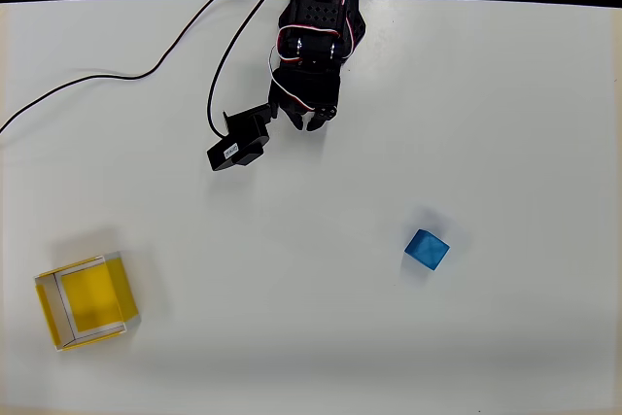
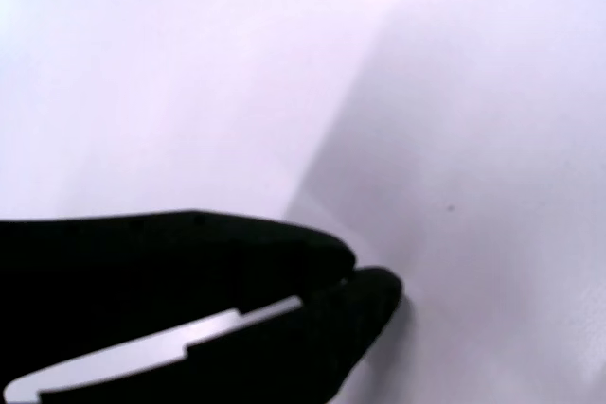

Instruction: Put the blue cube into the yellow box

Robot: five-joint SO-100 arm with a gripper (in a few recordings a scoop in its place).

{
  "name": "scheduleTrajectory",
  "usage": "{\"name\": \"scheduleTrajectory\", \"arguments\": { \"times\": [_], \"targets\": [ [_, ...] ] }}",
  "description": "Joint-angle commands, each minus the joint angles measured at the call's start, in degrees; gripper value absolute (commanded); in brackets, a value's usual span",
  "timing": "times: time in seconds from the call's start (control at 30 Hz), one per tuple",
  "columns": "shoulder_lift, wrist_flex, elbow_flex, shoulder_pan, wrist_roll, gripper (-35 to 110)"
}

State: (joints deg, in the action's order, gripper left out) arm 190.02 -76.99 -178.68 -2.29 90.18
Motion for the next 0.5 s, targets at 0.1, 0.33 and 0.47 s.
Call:
{"name": "scheduleTrajectory", "arguments": {
  "times": [0.1, 0.33, 0.47],
  "targets": [
    [1.6, -0.7, -1.6, -0.2, 0.6, 3],
    [1.6, -0.7, -1.6, -0.2, 0.6, 2],
    [1.5, -0.7, -1.6, 0.0, 1.1, 1]
  ]
}}
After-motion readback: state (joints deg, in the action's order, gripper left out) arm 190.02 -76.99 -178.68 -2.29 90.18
